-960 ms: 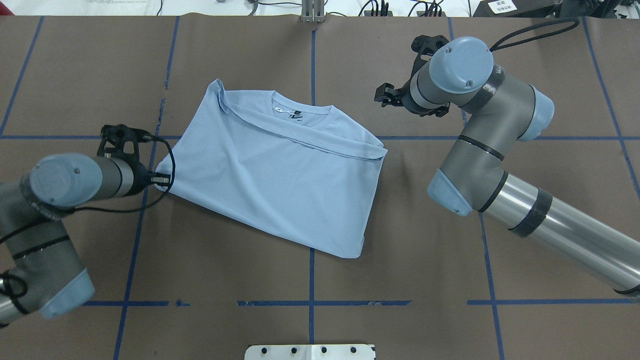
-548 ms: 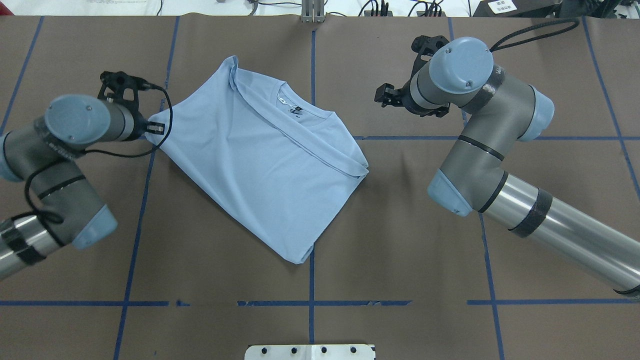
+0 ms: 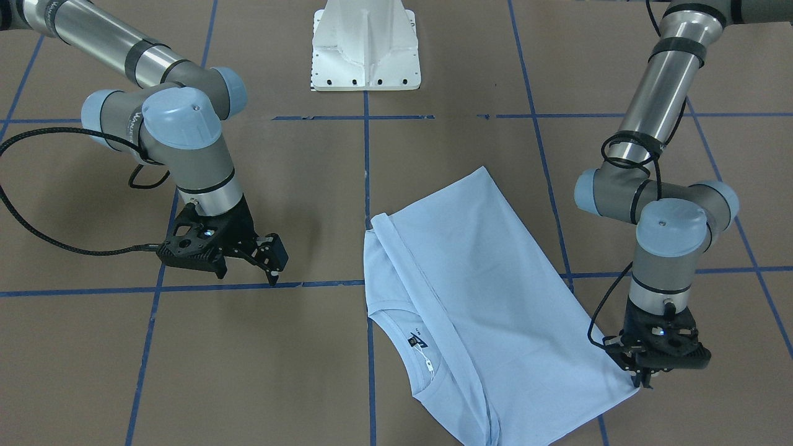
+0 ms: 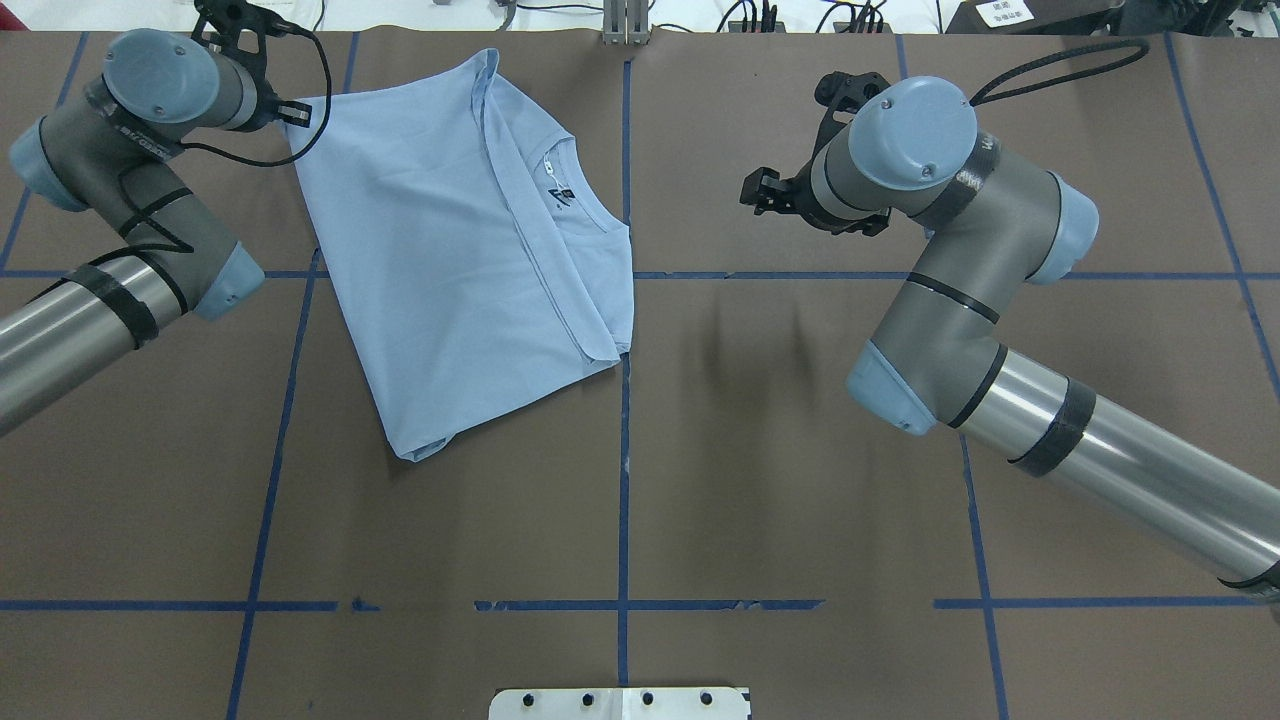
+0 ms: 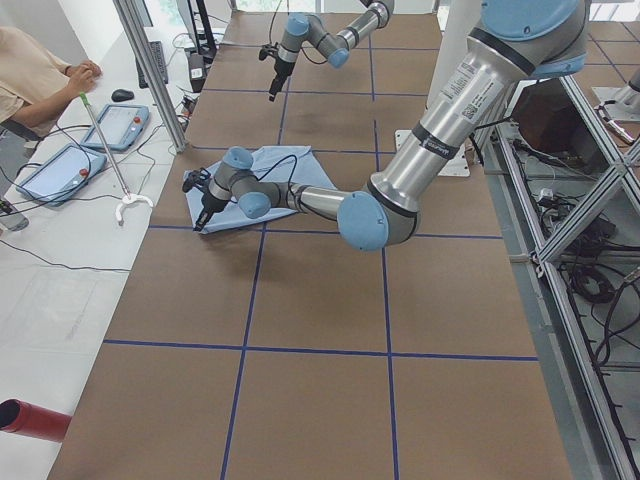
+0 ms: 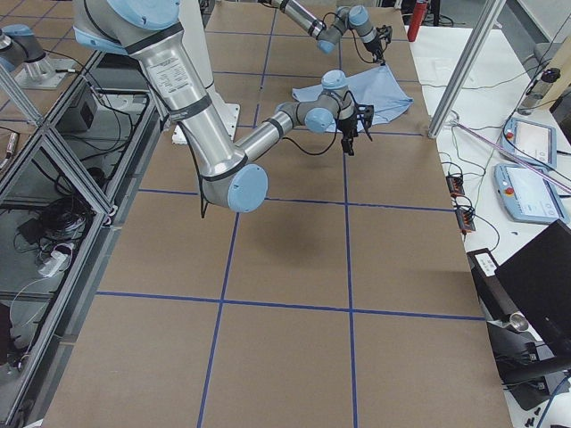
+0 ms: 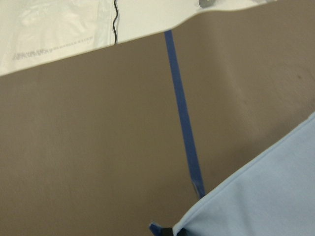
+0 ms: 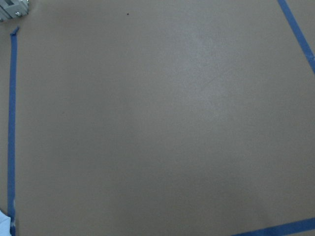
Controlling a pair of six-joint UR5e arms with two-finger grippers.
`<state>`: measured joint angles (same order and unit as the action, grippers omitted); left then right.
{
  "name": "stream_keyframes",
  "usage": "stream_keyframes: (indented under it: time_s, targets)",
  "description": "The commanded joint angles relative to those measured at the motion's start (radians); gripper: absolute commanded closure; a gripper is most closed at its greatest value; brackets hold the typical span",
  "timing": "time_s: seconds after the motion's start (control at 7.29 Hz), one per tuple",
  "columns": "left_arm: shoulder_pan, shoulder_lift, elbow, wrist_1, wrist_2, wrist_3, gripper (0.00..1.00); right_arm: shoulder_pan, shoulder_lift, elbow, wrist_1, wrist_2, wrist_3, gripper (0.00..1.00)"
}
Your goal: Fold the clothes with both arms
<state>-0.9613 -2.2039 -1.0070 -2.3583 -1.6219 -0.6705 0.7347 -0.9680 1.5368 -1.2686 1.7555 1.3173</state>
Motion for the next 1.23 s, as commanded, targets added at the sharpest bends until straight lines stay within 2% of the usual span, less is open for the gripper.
stream_keyframes:
  time_s: [0.0,0.14,0.41,0.69,1.1]
  targets:
    - [-0.005,0.091,-0.137,-0.039,-0.094,0.016,0.00,-0.046,0.067,-0.038,-0.005,-0.034,0.117,0.01]
    - [-0.005,0.102,-0.166,-0.038,-0.110,0.014,0.00,-0.075,0.151,-0.109,-0.006,-0.095,0.207,0.04]
    - [-0.005,0.115,-0.199,-0.039,-0.111,0.005,0.00,-0.138,0.315,-0.287,-0.008,-0.113,0.348,0.16]
    - [-0.002,0.115,-0.205,-0.039,-0.111,-0.001,0.00,-0.187,0.397,-0.419,-0.008,-0.163,0.361,0.21]
    - [-0.001,0.115,-0.203,-0.041,-0.111,-0.001,0.00,-0.212,0.400,-0.460,-0.011,-0.186,0.327,0.29]
